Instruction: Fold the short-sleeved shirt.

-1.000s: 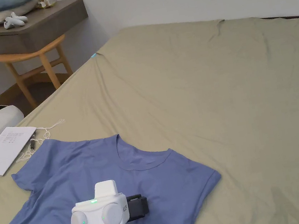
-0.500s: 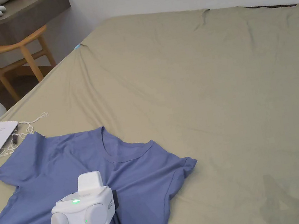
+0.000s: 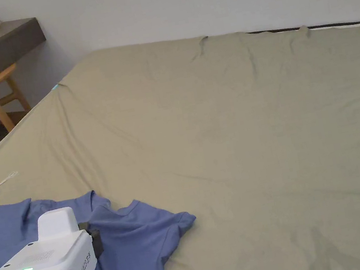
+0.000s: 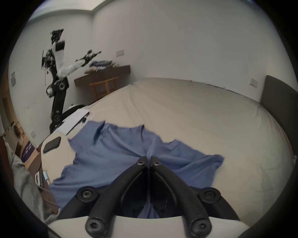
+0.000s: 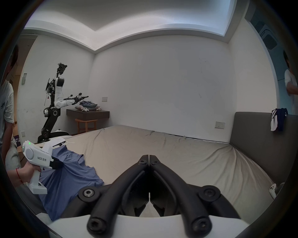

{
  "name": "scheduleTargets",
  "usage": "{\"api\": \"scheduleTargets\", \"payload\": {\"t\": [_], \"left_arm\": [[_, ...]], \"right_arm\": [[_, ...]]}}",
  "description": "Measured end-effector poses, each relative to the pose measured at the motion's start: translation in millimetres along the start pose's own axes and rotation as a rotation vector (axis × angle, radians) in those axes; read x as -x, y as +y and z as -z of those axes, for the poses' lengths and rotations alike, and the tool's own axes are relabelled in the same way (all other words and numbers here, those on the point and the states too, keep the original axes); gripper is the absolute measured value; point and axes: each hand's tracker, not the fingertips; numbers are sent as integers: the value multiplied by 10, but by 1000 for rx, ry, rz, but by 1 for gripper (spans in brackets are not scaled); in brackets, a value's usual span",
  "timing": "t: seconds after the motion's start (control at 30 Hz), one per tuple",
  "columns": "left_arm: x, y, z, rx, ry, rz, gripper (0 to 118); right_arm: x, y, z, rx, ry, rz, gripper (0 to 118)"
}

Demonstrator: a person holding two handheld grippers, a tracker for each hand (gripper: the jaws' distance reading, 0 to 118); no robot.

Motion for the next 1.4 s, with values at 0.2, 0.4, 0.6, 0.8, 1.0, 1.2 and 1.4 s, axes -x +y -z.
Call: {"api": "scheduleTargets", "payload": {"t": [0.2, 0.4, 0.6, 0.8, 1.0, 1.2, 1.4], "left_arm": [[-794, 242, -210, -67, -159, 64, 0], [-2034, 370, -381, -83, -373, 181, 0], [-3440, 385, -606, -82, -613, 275, 0], [-4832, 326, -998, -99, -838, 435, 0], [-5830, -103, -1377, -63, -991, 597, 0], [-6095, -744, -1279, 37, -974, 709, 0], [-6129, -948, -1171, 80, -943, 755, 0]], "right_arm": [[-370, -68, -244, 12, -89, 6, 0], [-793, -139, -499, 27, -197, 24, 0], [-1237, -211, -765, 40, -323, 9, 0], [-1624, -293, -1032, 64, -436, 7, 0], [-1963, -370, -1271, 99, -545, 0, 0], [-2104, -478, -1362, 128, -587, 1, 0], [-2087, -506, -1361, 144, -583, 5, 0]]}}
